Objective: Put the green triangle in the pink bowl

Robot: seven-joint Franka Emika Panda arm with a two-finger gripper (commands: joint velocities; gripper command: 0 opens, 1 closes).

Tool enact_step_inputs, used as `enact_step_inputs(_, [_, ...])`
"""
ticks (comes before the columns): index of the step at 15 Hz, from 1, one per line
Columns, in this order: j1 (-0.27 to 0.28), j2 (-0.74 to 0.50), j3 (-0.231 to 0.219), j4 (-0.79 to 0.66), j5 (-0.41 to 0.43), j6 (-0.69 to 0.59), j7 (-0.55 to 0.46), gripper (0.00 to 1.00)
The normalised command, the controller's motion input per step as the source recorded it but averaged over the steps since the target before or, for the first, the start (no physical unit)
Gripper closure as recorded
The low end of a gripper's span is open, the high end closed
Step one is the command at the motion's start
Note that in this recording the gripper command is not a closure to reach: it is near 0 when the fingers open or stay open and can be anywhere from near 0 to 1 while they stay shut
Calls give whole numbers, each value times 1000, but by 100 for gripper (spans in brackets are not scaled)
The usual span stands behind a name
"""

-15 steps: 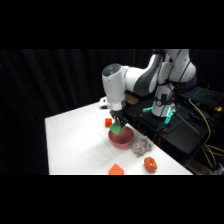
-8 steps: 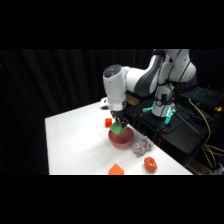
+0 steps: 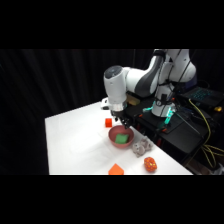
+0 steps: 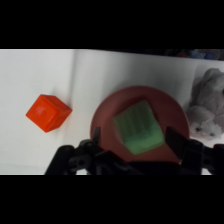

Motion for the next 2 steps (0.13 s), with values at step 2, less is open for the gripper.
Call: enact_step_inputs(2, [18,-207,-26,-134,-115,79,101,0])
